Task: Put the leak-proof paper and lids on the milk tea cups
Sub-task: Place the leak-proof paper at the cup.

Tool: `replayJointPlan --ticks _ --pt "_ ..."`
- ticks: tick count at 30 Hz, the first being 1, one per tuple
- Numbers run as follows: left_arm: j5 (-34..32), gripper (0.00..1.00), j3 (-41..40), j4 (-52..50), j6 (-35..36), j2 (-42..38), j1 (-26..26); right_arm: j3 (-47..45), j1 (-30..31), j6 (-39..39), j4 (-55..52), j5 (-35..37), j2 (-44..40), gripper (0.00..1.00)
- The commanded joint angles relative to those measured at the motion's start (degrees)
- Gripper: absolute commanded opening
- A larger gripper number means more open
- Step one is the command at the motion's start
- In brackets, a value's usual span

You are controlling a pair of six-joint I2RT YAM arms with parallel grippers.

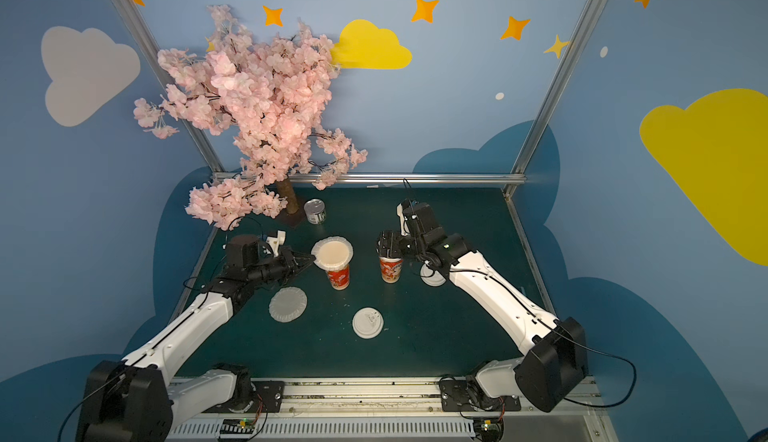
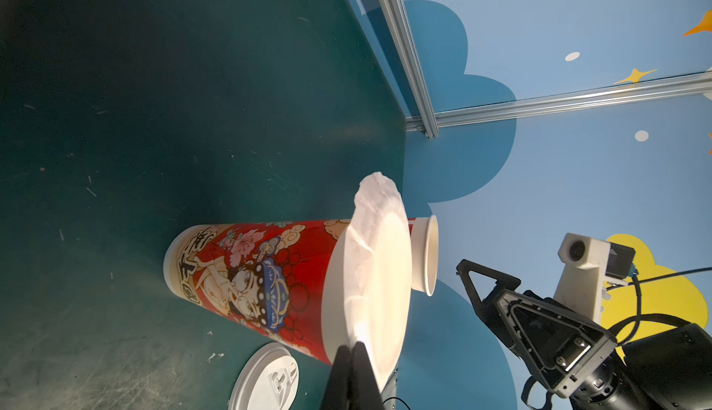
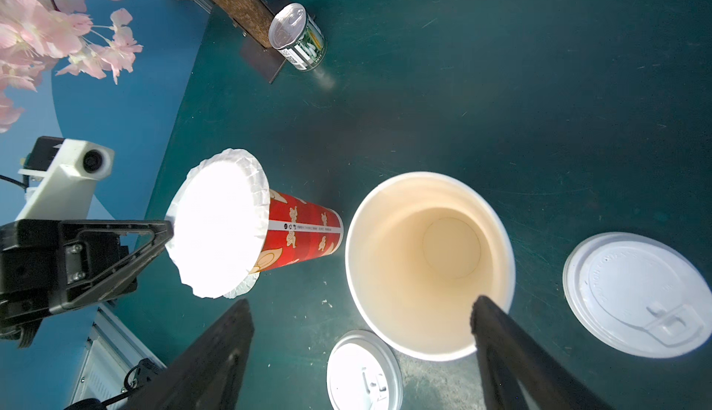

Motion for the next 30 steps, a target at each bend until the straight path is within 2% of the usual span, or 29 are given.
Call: replayJointPlan --ticks 1,8,18,23,26,28,30 --pt "0.3 0.05 -0.2 -0.7 1.4 -0.2 0.3 0.0 0.4 0.0 -0.1 0.4 -0.8 0.89" --pt "0.6 0.20 -0.2 -0.9 1.8 -0.5 0.3 0.1 0.4 0.1 0.1 0.4 -0.8 0.89" --pt "-0.3 0.27 -0.8 -2.2 2.2 -2.0 0.3 0.2 0.6 0.2 -0.1 0.4 -0.9 0.89" --pt "-2.8 0.41 0.2 -5.7 4.1 -3.7 0.4 0.1 0.7 0.0 -0.6 0.9 -1.5 0.89" --pt "-6.0 0.57 2.2 -11.3 6.3 -5.2 0.9 0.1 0.7 -0.4 -1.6 1.7 -2.1 0.89" --pt "-7.1 0.59 3.6 -14.4 7.9 -5.9 1.6 -0.1 0.7 -0.7 -1.9 2.2 -2.7 0.89" --pt "-8.4 0.68 5.2 -17.9 9.3 -6.6 2.3 -0.4 0.6 -1.1 -2.3 2.7 -3.4 0.90"
